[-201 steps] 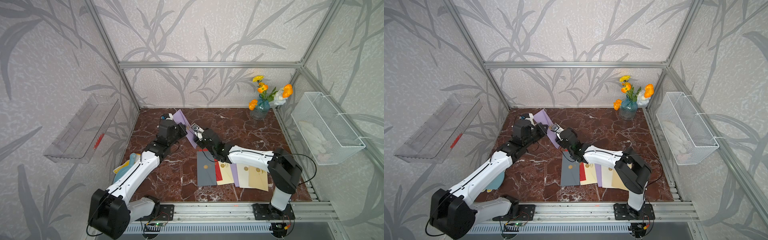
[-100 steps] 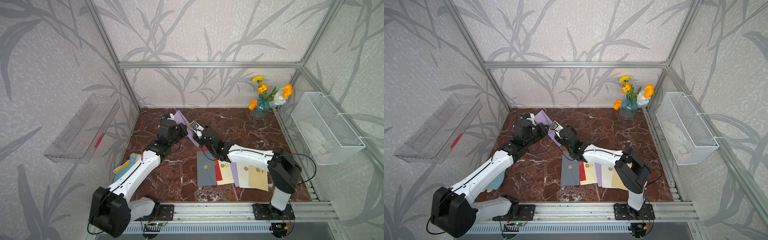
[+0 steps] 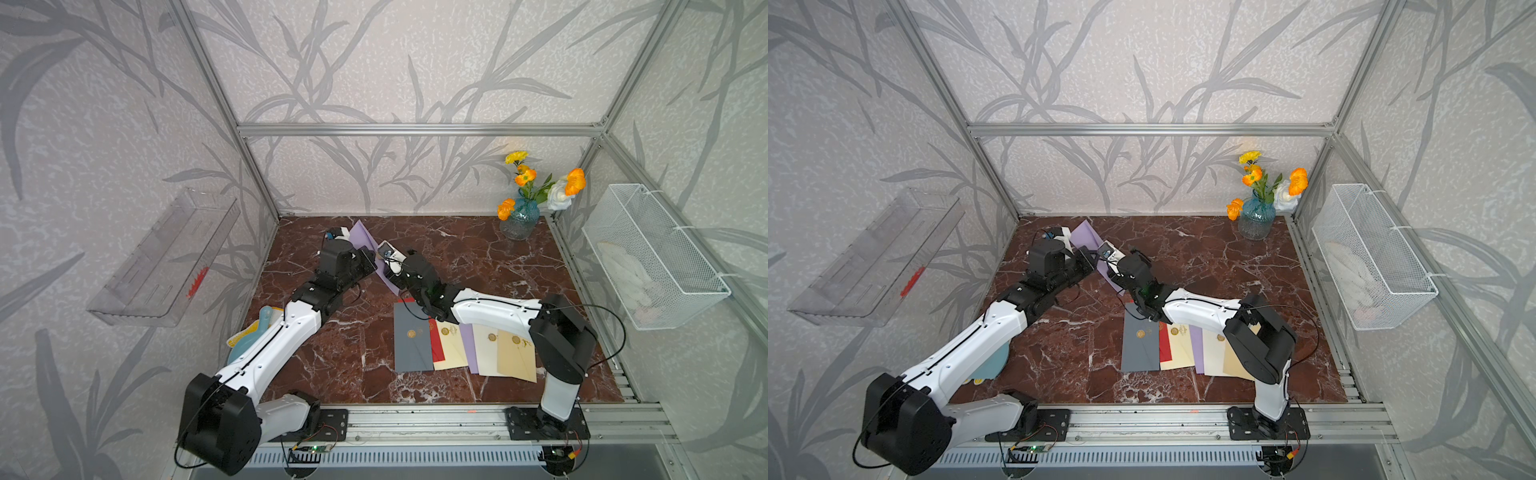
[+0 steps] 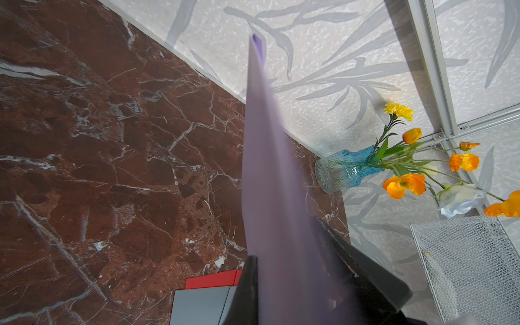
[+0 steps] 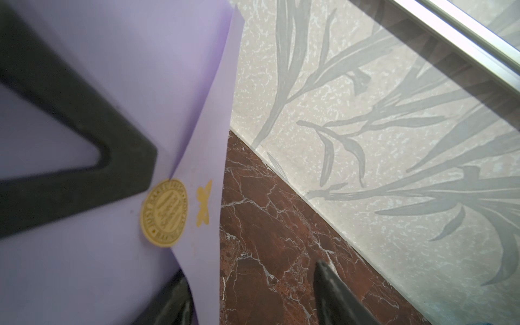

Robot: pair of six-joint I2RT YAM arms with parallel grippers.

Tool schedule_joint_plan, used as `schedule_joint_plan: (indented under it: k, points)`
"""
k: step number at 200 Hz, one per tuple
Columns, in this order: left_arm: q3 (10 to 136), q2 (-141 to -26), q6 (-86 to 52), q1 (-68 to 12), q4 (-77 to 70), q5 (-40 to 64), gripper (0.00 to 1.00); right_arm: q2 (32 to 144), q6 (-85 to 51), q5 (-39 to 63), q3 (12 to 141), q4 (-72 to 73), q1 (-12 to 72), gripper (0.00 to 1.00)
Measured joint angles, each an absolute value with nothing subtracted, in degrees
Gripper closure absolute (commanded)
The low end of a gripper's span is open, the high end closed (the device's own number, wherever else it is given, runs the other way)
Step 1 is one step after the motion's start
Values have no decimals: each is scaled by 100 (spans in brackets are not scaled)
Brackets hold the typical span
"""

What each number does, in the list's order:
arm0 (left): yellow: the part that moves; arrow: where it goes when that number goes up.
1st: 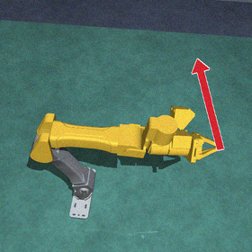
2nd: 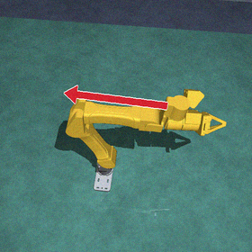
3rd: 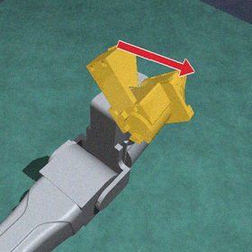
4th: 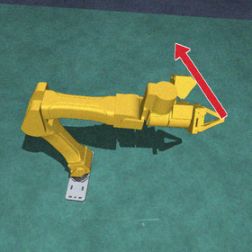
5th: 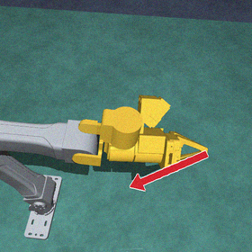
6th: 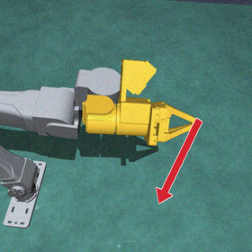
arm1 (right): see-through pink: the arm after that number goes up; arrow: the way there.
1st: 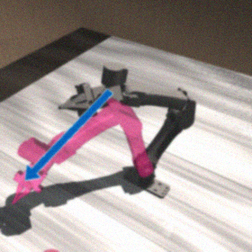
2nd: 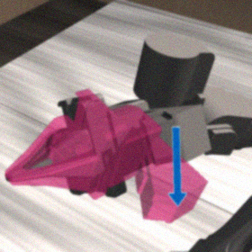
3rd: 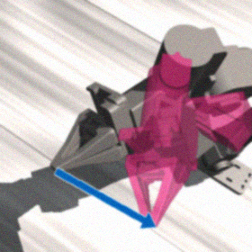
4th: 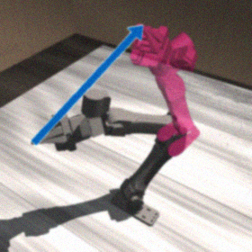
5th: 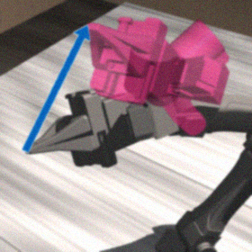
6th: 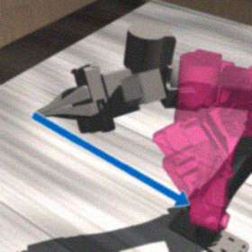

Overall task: Open the envelope
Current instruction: Open the envelope flap on the envelope.

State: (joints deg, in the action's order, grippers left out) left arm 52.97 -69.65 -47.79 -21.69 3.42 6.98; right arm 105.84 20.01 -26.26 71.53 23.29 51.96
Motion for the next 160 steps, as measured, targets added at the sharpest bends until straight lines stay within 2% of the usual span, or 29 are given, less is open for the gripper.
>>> schedule_joint_plan:
  k: [160]
  points:
    - [5212,-6965,-4779,-2224,440,886,100,10659,2154,-2672,7378,2552,5183,34]
